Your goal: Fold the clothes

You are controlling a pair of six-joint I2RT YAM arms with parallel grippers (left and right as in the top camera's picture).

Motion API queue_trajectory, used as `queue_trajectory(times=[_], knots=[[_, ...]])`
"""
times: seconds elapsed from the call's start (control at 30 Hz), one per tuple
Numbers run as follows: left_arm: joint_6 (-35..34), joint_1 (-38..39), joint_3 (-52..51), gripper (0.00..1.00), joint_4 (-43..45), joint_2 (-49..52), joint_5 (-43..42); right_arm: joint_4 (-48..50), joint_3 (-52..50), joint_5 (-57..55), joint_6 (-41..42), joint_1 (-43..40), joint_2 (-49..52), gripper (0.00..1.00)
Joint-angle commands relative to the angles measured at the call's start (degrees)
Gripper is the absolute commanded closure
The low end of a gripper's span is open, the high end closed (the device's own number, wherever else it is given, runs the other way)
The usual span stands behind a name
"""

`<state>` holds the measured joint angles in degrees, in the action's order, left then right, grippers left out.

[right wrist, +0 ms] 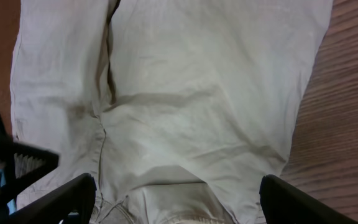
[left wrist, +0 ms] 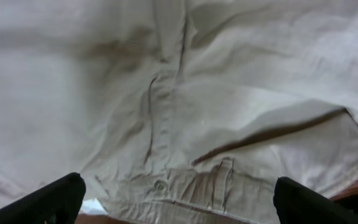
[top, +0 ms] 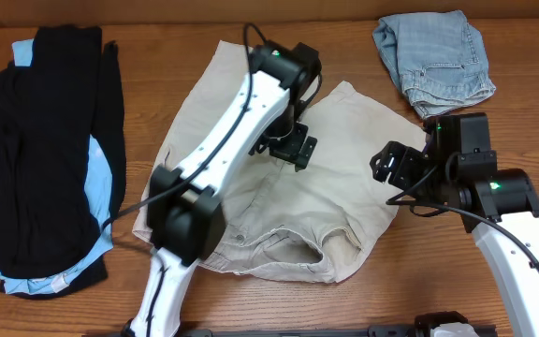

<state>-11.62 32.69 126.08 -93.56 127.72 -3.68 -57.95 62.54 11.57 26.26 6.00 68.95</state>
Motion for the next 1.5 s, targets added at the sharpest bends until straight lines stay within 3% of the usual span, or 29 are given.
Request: queue_trajectory(times=[0.0,0.17,0.33,0.6,0.77,1.03,1.47], knots=[[-5.20,1.16,-11.41,0.00,4.24,-7.80,3.56,0.22,0.20,-0.44,-1.20,-0.42,-0.81,0.12],[-9.49,0.98,-34.84,0.00,17.51,-20.68,2.99,0.24,0.20,-0.42,-2.08,-0.42,-0.81,0.11],[-10.27,0.94,-51.91,0.00,28.26,-30.86,3.06,0.31,0.20,-0.44,-2.29,-0.42,-0.81,0.10],[-7.50,-5.97,-70.27,0.00,42.93,-32.50,1.75,0.02,0.20,-0.39,-2.27,-0.39,-0.81,0.10],[-3.63,-11.17,-75.78,0.00,48.72,-32.48,2.32,0.22,0.20,-0.39,-2.27,-0.39,-0.81,0.09],[7.17,-16.87,-81.13,0.00,64.22,-31.91,10.38,0.68,0.20,-0.42,-2.27,-0.39,-0.81,0.09],[26.64,-30.67,-81.35,0.02,105.11,-22.05,15.02,7.98,0.17,-2.10,-2.25,-0.39,0.57,0.08]])
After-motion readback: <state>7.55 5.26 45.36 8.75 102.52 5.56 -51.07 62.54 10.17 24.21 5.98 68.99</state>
